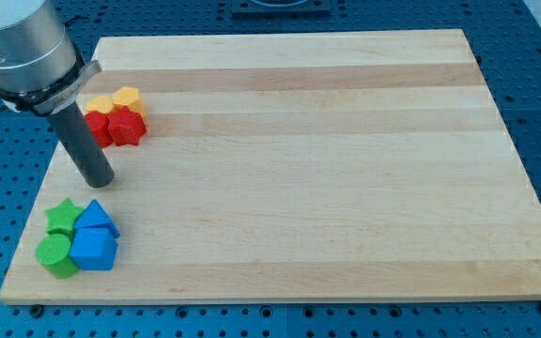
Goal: Move your arm towards the bottom left of the board
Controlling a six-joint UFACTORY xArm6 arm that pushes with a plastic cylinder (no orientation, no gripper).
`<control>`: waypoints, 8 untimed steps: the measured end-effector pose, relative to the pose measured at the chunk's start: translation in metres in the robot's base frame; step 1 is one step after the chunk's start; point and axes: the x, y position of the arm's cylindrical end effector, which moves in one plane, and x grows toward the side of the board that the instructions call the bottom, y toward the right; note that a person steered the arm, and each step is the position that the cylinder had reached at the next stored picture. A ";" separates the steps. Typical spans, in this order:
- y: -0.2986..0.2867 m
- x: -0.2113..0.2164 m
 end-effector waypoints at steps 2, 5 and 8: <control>0.067 0.000; 0.142 0.123; -0.075 0.141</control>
